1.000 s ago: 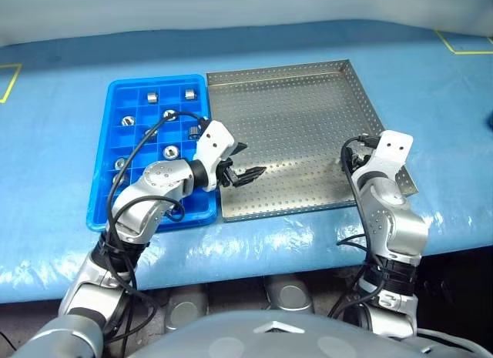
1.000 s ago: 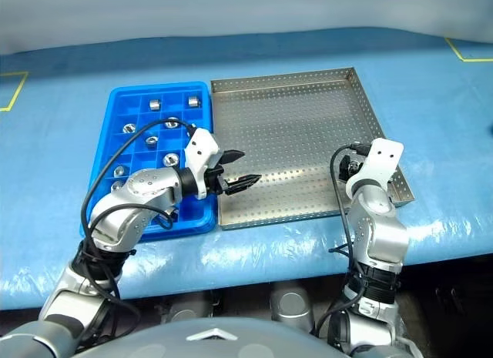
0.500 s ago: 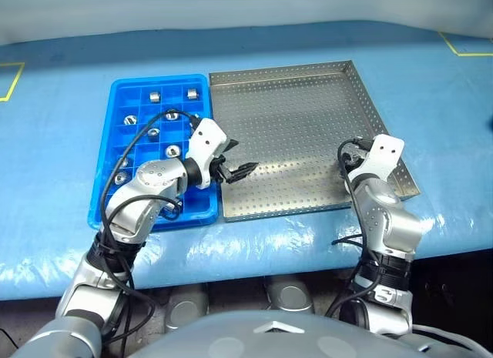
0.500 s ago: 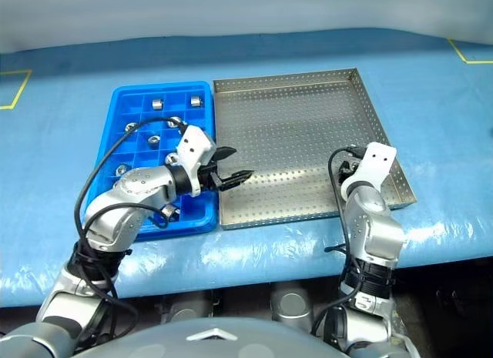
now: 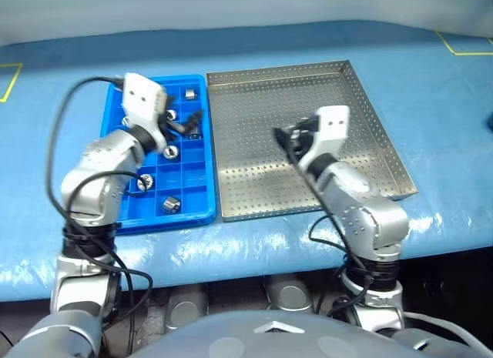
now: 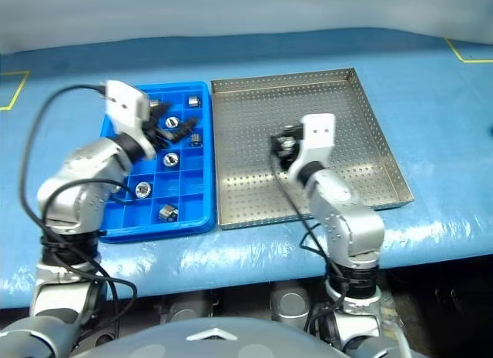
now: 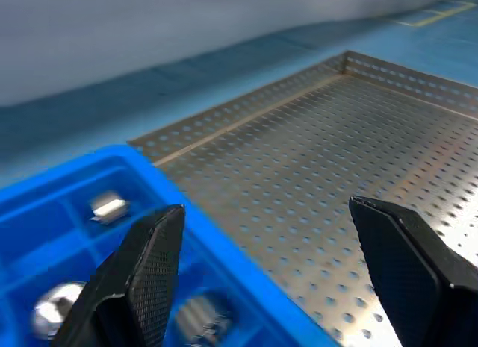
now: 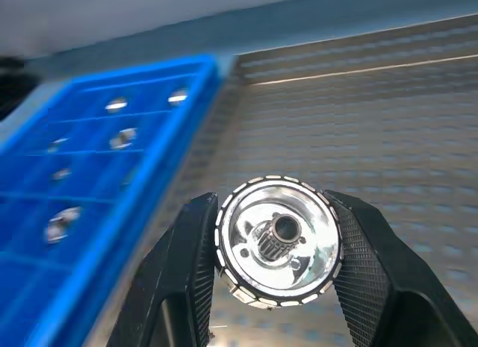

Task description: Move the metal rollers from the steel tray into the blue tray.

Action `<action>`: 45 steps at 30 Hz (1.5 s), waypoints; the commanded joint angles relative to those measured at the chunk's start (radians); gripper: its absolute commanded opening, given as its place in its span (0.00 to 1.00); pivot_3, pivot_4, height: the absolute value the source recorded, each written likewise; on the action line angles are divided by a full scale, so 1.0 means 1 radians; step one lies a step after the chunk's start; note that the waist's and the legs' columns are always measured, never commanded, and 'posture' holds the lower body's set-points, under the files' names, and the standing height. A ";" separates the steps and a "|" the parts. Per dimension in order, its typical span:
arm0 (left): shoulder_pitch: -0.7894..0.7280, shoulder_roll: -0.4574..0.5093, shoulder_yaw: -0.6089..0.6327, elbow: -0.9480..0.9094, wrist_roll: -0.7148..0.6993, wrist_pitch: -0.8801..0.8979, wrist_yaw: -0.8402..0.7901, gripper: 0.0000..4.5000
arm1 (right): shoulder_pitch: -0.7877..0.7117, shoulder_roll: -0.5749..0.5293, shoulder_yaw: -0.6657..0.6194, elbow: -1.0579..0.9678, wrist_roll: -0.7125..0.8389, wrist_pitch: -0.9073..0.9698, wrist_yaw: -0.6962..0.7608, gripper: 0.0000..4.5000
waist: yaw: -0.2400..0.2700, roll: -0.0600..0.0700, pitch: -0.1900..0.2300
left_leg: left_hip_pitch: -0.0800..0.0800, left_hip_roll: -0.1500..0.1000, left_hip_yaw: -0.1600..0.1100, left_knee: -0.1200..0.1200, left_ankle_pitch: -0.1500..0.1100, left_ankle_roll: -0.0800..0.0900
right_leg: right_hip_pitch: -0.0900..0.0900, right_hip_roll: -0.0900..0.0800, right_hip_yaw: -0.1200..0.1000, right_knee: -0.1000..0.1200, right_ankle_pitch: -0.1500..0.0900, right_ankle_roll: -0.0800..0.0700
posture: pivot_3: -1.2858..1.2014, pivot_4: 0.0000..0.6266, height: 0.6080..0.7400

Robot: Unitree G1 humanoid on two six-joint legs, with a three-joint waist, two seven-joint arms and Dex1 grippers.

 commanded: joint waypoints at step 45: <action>0.270 0.035 -0.037 -0.255 -0.004 0.038 0.003 0.85 | -0.077 -0.060 0.137 0.150 -0.178 -0.296 0.096 0.81 | 0.094 -0.003 0.000 | -0.001 -0.003 -0.002 -0.001 0.001 -0.002 | 0.000 -0.004 -0.003 -0.002 0.002 -0.003 | 0.54 0.24 1.00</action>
